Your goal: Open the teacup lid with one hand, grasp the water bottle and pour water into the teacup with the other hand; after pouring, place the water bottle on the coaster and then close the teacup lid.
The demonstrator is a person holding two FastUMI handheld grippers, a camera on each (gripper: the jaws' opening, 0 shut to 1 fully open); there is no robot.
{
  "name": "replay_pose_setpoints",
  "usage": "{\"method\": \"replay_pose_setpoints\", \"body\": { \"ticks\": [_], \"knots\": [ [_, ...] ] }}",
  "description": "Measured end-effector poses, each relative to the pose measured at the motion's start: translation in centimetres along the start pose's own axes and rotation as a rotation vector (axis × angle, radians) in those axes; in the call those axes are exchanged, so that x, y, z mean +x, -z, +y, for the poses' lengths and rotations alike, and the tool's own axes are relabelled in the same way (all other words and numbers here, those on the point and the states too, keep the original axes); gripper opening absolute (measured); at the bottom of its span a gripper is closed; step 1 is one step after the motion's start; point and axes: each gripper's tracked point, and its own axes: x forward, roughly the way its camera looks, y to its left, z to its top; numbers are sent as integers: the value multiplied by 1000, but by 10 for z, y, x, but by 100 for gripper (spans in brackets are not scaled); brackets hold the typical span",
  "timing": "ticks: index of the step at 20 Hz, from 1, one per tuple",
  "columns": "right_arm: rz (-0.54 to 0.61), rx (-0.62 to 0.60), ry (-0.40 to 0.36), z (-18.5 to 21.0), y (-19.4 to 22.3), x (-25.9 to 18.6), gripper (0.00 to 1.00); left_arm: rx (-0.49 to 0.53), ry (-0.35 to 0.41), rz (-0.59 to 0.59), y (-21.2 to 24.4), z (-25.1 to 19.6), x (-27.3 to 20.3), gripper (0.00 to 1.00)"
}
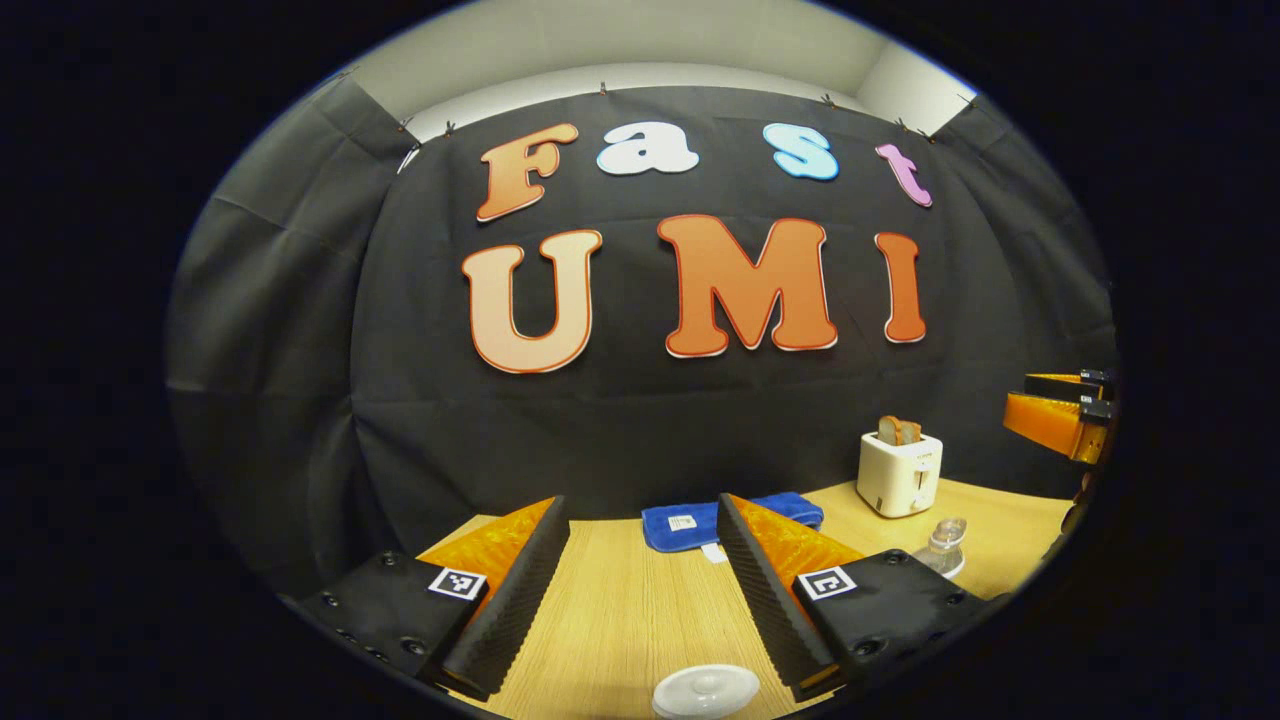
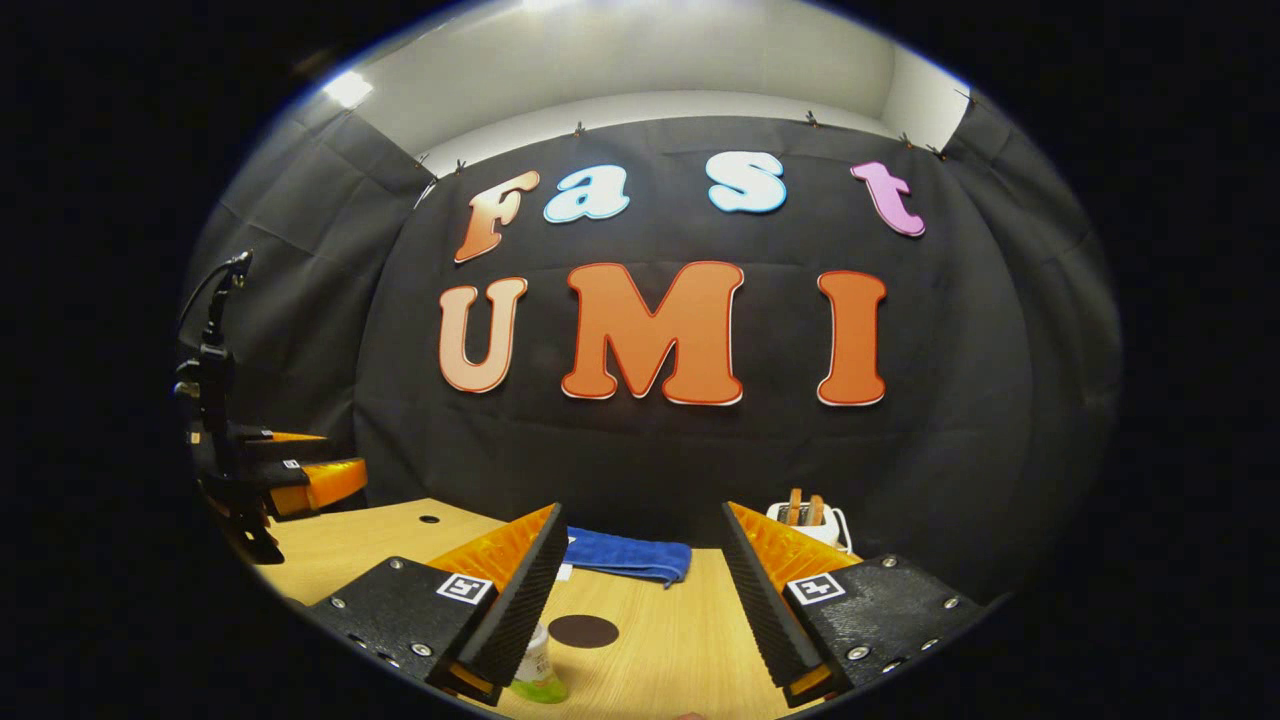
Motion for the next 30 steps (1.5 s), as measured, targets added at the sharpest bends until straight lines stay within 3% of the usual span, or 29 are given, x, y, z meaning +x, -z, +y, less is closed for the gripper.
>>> {"method": "replay_pose_setpoints", "body": {
  "ticks": [7,13,19,24,26,28,30],
  "knots": [
    [71,-9,-67,14,38,-11,92,-16,70,97,60,-16,-12,96],
    [182,105,-216,49,81,-21,92,-4,97,216,115,-28,-18,96],
    [231,87,-262,63,109,-27,92,24,144,286,150,-41,-25,98],
    [264,80,-284,70,124,-27,92,35,174,352,178,-51,-27,82],
    [271,74,-284,70,128,-27,92,55,171,370,187,-52,-29,82],
    [279,70,-284,70,131,-26,92,65,172,381,193,-54,-28,69],
    [284,67,-284,69,133,-27,92,65,175,375,191,-56,-28,66]
  ]
}}
